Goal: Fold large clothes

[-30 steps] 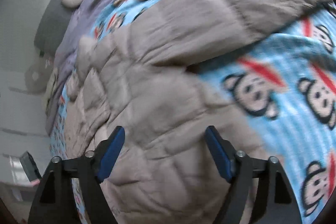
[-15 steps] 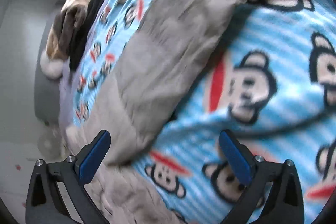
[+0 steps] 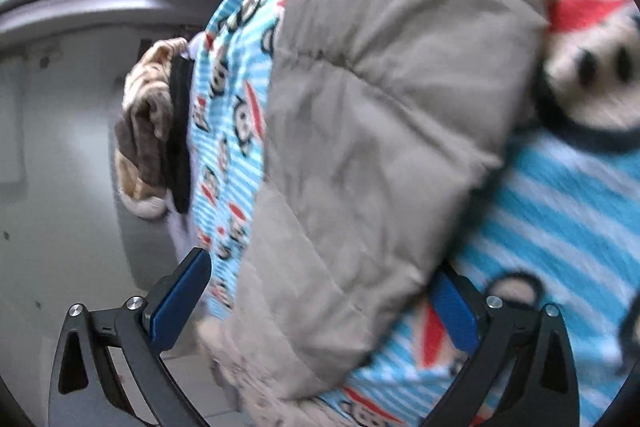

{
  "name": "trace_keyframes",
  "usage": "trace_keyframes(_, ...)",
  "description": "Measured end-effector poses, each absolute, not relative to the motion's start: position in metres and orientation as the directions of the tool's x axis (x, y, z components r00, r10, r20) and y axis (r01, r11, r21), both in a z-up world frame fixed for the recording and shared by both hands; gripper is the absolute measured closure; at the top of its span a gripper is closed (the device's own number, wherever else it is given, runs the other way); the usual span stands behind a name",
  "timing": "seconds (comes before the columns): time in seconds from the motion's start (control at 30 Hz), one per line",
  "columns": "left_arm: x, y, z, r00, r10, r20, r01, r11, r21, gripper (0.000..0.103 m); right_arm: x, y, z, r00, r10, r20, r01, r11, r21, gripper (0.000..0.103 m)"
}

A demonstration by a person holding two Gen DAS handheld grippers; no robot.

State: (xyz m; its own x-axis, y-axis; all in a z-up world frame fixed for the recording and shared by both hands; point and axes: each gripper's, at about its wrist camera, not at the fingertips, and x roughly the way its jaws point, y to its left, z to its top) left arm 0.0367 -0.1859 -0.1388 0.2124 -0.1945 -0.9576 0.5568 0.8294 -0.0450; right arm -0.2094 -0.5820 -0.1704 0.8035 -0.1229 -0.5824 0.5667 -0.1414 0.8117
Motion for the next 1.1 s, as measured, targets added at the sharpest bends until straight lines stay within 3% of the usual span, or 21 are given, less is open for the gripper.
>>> trace_keyframes(0.1,0.037,-0.186,-0.136,0.217,-0.2,-0.955,0.551,0.833,-0.049,0.0,-0.209,-0.592,-0.176,0.826,-0.118,-0.551,0.521,-0.211,0.827,0.012)
trace_keyframes(0.17,0.039,-0.185,-0.134,0.225,-0.201,-0.953,0.542,0.839,-0.049,0.0,-0.207,-0.594,-0.184,0.844,-0.096,-0.528,0.49,-0.263,0.831,0.06)
trace_keyframes(0.23,0.041,-0.183,-0.132,0.236,-0.201,-0.951,0.534,0.844,-0.046,0.0,-0.203,-0.595,-0.186,0.856,-0.08,-0.511,0.475,-0.268,0.838,0.083)
trace_keyframes(0.27,0.042,-0.181,-0.13,0.243,-0.2,-0.949,0.528,0.848,-0.043,0.0,-0.198,-0.595,-0.18,0.856,-0.078,-0.511,0.482,-0.239,0.843,0.088)
trace_keyframes(0.63,0.084,-0.129,-0.11,0.346,-0.186,-0.919,0.397,0.917,-0.036,0.0,-0.08,-0.55,-0.07,0.845,0.021,-0.534,0.51,0.265,0.818,0.091)
trace_keyframes(0.8,0.099,-0.094,-0.108,0.376,-0.174,-0.91,0.328,0.943,-0.045,0.0,0.02,-0.466,-0.026,0.793,0.091,-0.603,0.43,0.617,0.659,0.091)
trace_keyframes(1.1,0.118,-0.026,-0.116,0.39,-0.136,-0.911,0.228,0.973,-0.047,0.0,0.131,-0.278,-0.069,0.602,0.239,-0.762,0.181,0.888,0.422,0.091)
